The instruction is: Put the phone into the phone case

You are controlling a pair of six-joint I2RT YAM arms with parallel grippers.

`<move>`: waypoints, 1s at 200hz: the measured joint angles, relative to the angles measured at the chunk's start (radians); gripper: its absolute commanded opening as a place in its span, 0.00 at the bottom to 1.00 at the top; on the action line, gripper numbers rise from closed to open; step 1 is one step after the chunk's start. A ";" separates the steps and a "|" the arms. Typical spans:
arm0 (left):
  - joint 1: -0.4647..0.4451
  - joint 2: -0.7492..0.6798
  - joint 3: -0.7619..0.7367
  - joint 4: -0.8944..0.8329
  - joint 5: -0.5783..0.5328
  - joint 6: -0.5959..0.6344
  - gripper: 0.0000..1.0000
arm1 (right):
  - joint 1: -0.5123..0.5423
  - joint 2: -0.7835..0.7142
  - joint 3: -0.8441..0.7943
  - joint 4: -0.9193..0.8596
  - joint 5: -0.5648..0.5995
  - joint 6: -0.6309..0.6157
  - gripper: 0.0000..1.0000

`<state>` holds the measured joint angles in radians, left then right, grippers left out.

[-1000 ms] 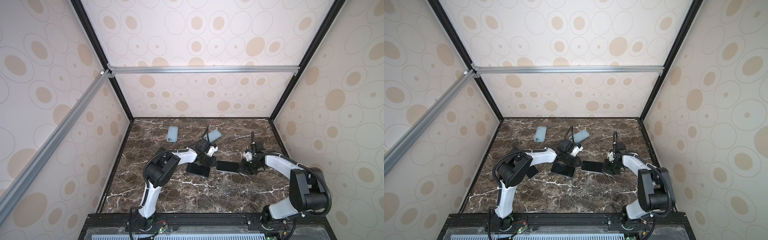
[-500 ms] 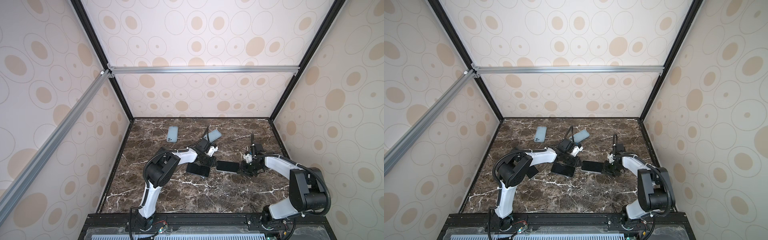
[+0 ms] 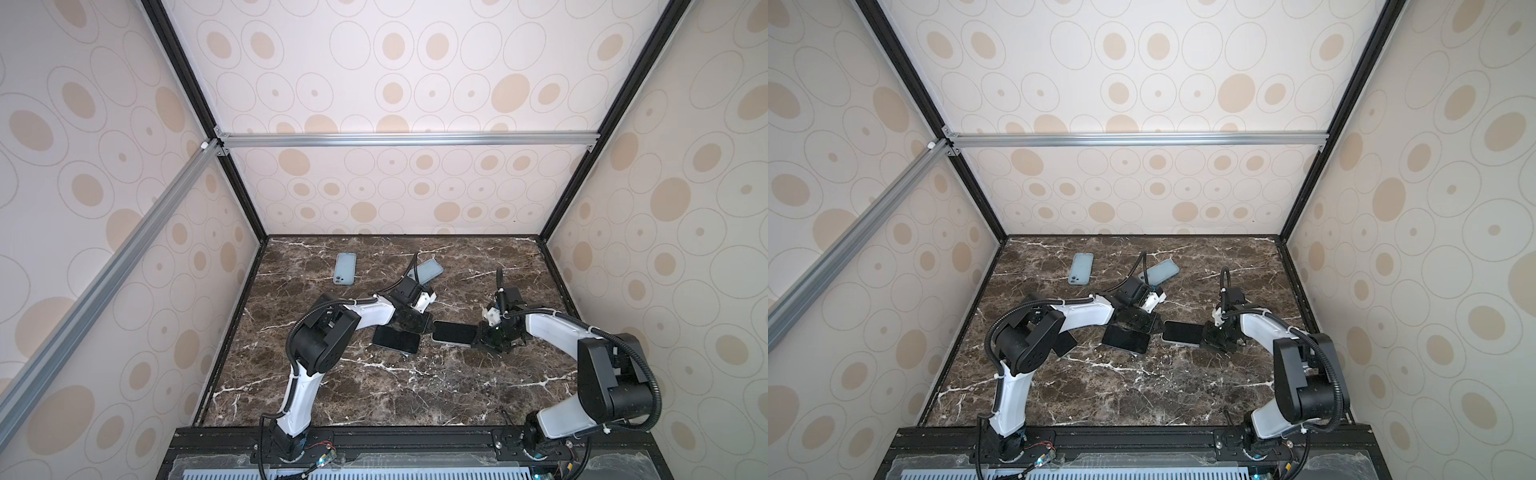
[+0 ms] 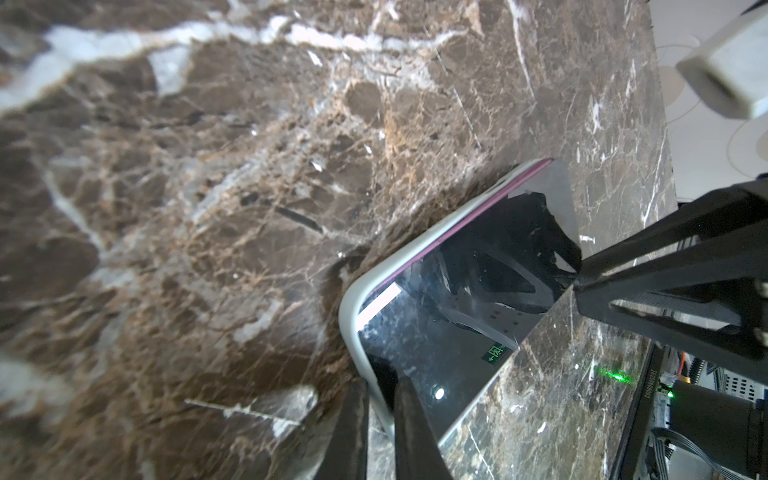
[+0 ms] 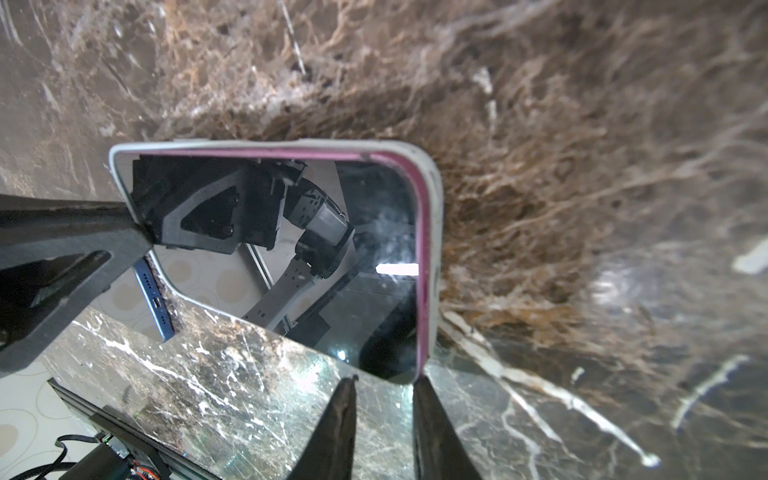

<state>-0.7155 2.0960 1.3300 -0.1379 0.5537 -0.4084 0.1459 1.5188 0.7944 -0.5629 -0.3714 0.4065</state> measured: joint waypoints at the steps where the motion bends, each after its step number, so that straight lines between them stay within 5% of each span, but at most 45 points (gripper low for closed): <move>1: 0.000 0.000 0.000 0.000 0.000 0.000 0.13 | 0.000 0.000 0.000 0.000 0.000 0.000 0.26; 200: 0.000 0.000 0.000 0.000 0.000 0.000 0.13 | 0.016 -0.021 0.008 0.014 0.111 0.031 0.19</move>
<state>-0.7155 2.0960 1.3300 -0.1383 0.5537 -0.4080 0.1619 1.4979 0.8021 -0.5488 -0.2600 0.4374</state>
